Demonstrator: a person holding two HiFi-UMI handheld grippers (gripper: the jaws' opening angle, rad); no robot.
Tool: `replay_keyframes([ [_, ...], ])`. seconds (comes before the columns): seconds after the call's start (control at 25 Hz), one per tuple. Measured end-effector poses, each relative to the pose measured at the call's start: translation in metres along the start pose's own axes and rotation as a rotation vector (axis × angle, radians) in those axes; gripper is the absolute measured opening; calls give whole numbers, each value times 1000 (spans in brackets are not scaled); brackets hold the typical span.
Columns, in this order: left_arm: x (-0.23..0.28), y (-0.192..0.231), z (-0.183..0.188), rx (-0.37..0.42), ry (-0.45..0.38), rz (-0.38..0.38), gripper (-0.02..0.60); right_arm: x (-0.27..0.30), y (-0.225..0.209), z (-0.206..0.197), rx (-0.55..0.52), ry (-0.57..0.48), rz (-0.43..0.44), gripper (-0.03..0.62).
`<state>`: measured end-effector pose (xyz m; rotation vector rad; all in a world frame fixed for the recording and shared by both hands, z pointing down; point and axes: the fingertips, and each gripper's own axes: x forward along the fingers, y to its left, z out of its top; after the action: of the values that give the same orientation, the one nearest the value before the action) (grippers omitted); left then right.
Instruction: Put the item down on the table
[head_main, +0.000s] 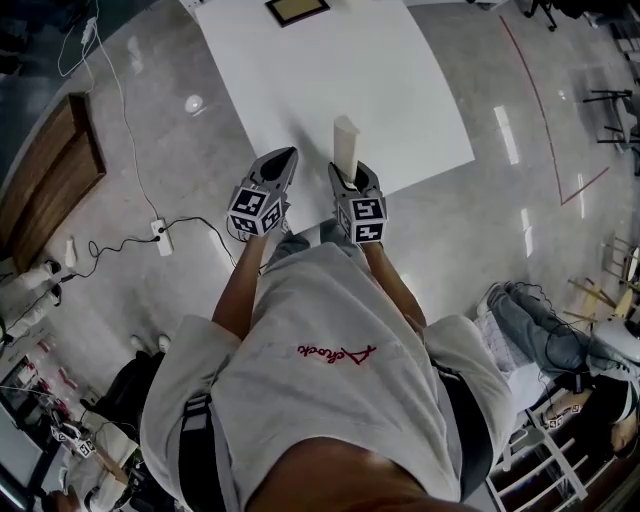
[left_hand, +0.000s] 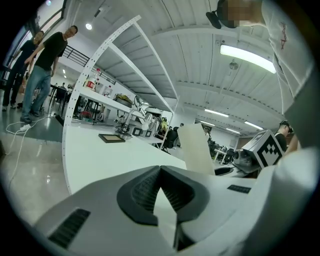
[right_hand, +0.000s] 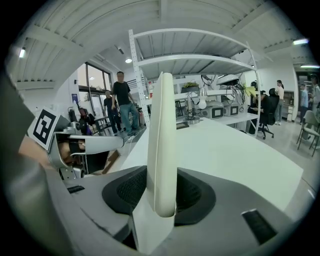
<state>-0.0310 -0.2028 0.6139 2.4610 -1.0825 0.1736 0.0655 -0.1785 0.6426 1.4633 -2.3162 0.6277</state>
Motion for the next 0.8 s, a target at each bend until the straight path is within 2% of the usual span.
replay_keyframes([
  [0.56, 0, 4, -20, -46, 24, 23, 18, 5, 7, -27, 10, 77, 36, 172],
  [0.8, -1, 9, -23, -55, 34, 32, 20, 29, 9, -24, 33, 64, 73, 172],
])
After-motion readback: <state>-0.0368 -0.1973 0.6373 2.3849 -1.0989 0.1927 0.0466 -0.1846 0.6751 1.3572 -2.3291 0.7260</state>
